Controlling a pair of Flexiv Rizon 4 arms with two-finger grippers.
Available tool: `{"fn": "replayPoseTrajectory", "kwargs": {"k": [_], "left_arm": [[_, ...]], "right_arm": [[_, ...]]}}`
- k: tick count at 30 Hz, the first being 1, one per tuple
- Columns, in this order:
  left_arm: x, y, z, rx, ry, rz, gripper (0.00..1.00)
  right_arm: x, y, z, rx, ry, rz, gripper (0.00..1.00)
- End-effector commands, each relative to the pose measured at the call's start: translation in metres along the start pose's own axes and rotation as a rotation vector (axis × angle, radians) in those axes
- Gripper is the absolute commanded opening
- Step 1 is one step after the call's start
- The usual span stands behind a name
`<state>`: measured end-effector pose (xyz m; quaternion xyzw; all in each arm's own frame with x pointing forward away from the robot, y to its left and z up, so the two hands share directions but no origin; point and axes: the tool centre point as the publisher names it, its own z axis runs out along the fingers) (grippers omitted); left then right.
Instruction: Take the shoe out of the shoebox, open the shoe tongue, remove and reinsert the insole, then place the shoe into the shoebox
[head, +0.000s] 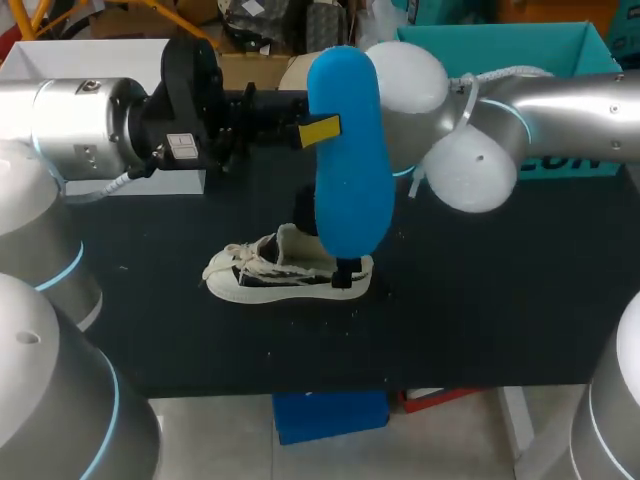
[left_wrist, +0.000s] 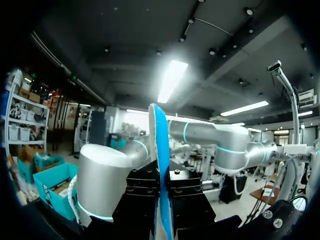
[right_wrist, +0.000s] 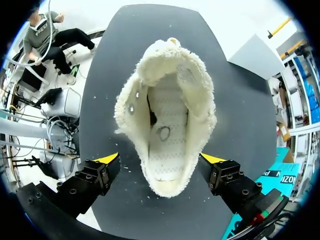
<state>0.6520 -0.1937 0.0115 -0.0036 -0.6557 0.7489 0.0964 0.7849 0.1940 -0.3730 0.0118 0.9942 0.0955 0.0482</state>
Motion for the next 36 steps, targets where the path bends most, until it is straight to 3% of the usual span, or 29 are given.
{"fn": "replayPoseTrajectory", "kwargs": {"k": [1, 9, 30, 36], "left_arm": [[0.001, 0.000, 0.000, -0.004, -0.002, -0.001, 0.00], [0.001, 0.000, 0.000, -0.004, -0.002, -0.001, 0.00], [0.001, 0.000, 0.000, -0.004, -0.002, -0.001, 0.00], [0.001, 0.000, 0.000, -0.004, -0.002, -0.001, 0.00]], "right_arm": [[0.007, -0.018, -0.004, -0.151, -0.010, -0.010, 1.00], [0.008, -0.021, -0.001, -0.265, -0.017, 0.015, 1.00], [0.014, -0.044, 0.039, -0.618, -0.049, 0.180, 1.00], [0.012, -0.045, 0.046, -0.662, -0.042, 0.201, 1.00]]}}
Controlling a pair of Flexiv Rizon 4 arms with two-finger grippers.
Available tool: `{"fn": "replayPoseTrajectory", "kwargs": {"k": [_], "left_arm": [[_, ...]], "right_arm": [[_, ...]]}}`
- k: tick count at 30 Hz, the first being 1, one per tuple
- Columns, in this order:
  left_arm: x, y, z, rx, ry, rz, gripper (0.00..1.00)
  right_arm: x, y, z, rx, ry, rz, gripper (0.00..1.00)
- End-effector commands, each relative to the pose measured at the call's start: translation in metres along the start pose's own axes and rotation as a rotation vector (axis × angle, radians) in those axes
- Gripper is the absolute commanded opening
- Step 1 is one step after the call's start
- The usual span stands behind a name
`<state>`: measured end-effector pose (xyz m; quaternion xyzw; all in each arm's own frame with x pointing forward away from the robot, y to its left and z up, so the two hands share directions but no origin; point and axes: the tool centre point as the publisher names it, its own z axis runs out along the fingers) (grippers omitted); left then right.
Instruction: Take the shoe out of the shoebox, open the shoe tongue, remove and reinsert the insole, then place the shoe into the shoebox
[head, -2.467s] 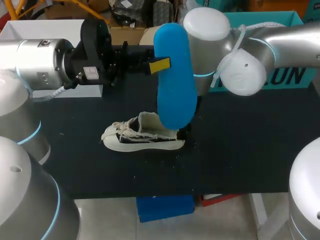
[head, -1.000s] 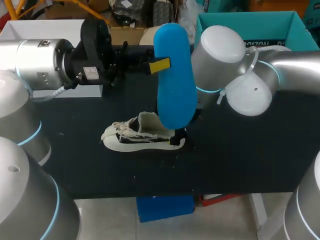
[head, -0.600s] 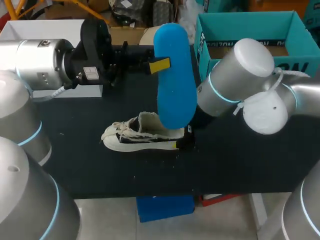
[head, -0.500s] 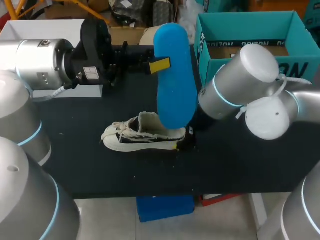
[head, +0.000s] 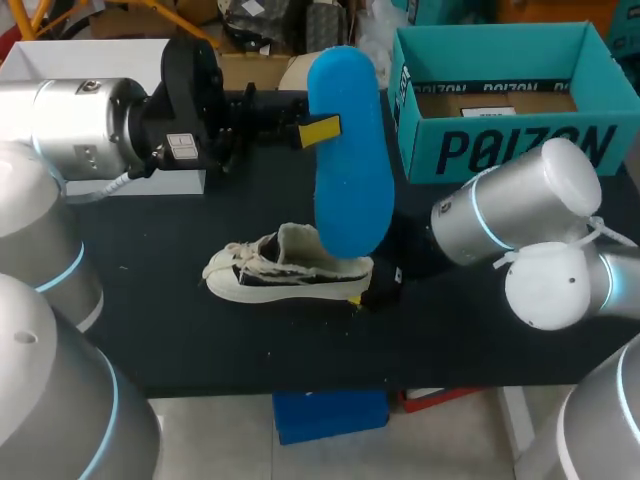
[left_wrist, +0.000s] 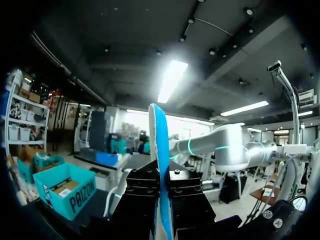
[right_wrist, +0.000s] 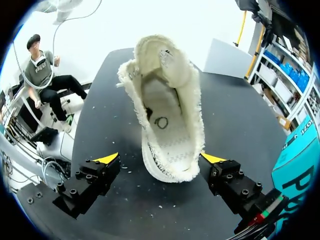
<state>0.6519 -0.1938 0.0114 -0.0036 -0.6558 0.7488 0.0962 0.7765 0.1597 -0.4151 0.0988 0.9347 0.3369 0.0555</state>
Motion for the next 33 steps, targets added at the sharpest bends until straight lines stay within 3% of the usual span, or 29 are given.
{"fn": "replayPoseTrajectory", "kwargs": {"k": [1, 11, 24, 33], "left_arm": [[0.001, 0.000, 0.000, -0.003, -0.001, -0.001, 0.00], [0.001, 0.000, 0.000, -0.003, -0.001, -0.001, 0.00], [0.001, 0.000, 0.000, -0.003, -0.001, -0.001, 0.00], [0.001, 0.000, 0.000, -0.003, -0.001, -0.001, 0.00]], "right_arm": [[-0.001, -0.009, 0.010, -0.185, 0.004, 0.011, 1.00], [-0.003, -0.010, 0.017, -0.243, 0.011, 0.044, 1.00], [-0.016, 0.001, -0.003, -0.267, -0.015, 0.010, 1.00], [-0.019, 0.002, 0.015, -0.295, 0.022, 0.022, 1.00]]}}
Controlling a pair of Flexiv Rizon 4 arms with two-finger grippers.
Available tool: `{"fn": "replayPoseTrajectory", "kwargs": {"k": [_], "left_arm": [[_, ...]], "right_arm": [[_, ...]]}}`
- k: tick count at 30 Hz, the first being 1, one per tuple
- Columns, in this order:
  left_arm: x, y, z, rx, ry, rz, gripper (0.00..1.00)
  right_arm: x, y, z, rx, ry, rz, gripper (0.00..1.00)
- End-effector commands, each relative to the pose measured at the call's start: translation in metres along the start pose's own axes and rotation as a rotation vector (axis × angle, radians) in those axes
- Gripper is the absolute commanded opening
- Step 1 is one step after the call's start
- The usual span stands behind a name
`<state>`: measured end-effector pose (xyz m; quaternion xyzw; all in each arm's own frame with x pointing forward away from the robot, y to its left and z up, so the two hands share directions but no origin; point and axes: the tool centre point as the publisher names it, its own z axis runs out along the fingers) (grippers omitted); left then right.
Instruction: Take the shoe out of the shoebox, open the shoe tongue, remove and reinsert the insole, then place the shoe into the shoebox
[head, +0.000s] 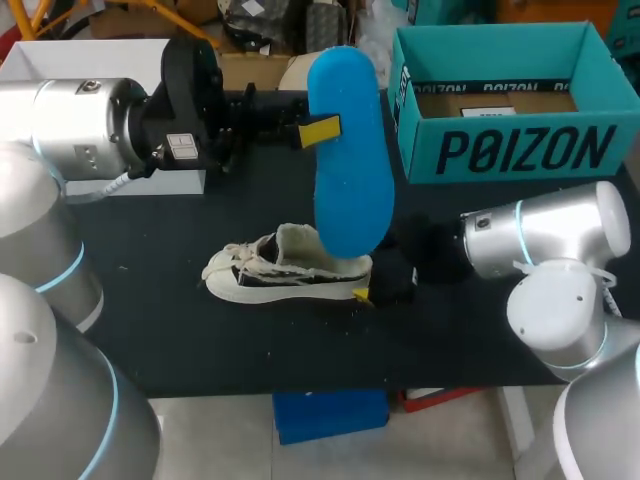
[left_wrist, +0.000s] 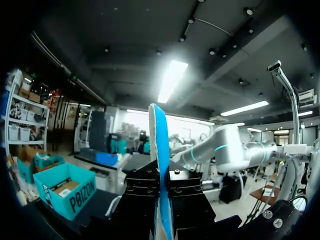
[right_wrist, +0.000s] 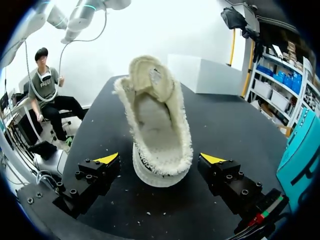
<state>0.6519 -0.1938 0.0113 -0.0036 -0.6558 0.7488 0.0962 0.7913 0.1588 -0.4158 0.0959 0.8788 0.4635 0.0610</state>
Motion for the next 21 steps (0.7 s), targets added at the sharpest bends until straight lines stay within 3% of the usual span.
{"fn": "replayPoseTrajectory", "kwargs": {"k": [1, 11, 19, 21], "left_arm": [[0.001, 0.000, 0.000, -0.003, -0.001, -0.001, 0.00], [0.001, 0.000, 0.000, -0.003, -0.001, -0.001, 0.00], [0.001, 0.000, 0.000, -0.003, -0.001, -0.001, 0.00], [0.001, 0.000, 0.000, -0.003, -0.001, -0.001, 0.00]], "right_arm": [[-0.005, -0.003, 0.013, -0.023, 0.013, 0.010, 1.00], [-0.009, 0.001, 0.012, -0.019, 0.024, -0.002, 1.00], [-0.015, 0.030, -0.009, 0.232, 0.176, -0.182, 1.00], [-0.017, 0.037, -0.014, 0.340, 0.225, -0.208, 1.00]]}}
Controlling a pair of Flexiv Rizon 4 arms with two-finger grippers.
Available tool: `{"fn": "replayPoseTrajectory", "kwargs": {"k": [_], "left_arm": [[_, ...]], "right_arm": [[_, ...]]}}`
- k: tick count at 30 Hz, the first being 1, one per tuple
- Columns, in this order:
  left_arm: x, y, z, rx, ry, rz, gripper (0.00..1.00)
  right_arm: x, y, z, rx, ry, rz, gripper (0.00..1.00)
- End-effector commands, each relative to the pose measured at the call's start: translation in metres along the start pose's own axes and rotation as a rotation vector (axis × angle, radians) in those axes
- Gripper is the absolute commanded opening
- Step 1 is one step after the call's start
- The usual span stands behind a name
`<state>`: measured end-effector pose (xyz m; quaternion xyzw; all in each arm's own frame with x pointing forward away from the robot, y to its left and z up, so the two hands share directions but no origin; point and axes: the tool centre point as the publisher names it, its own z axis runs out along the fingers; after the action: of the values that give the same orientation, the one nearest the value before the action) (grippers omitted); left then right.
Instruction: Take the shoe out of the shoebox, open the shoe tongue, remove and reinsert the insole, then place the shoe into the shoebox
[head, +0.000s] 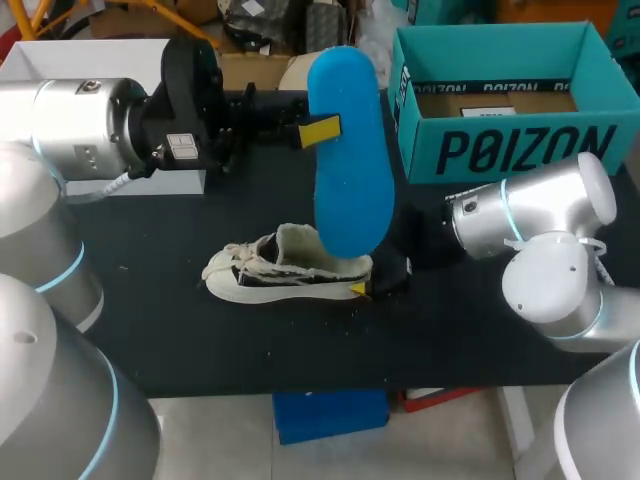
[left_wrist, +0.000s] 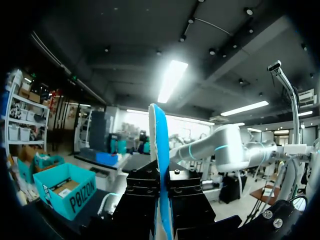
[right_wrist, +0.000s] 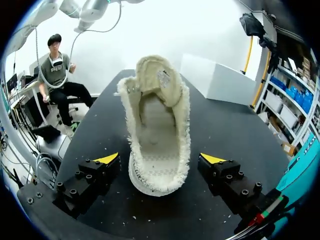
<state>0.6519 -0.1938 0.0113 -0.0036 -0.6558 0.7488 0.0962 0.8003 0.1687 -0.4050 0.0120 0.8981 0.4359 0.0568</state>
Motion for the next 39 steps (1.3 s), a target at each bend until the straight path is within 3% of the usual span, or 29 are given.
{"fn": "replayPoseTrajectory", "kwargs": {"k": [1, 5, 13, 20, 26, 39], "left_arm": [[0.001, 0.000, 0.000, -0.003, -0.001, -0.001, 0.00], [0.001, 0.000, 0.000, -0.003, -0.001, -0.001, 0.00], [0.001, 0.000, 0.000, -0.003, -0.001, -0.001, 0.00], [0.001, 0.000, 0.000, -0.003, -0.001, -0.001, 0.00], [0.001, 0.000, 0.000, -0.003, -0.001, -0.001, 0.00], [0.001, 0.000, 0.000, -0.003, -0.001, -0.001, 0.00]], "right_arm": [[-0.013, 0.021, -0.021, 0.313, 0.183, -0.063, 1.00], [-0.020, 0.031, -0.026, 0.553, 0.242, -0.092, 1.00], [-0.026, 0.049, -0.015, 0.926, 0.293, -0.151, 1.00], [-0.028, 0.055, -0.001, 1.116, 0.275, -0.157, 1.00], [-0.028, 0.056, 0.005, 1.194, 0.233, -0.124, 1.00], [-0.032, 0.054, 0.027, 1.216, 0.176, -0.069, 1.00]]}}
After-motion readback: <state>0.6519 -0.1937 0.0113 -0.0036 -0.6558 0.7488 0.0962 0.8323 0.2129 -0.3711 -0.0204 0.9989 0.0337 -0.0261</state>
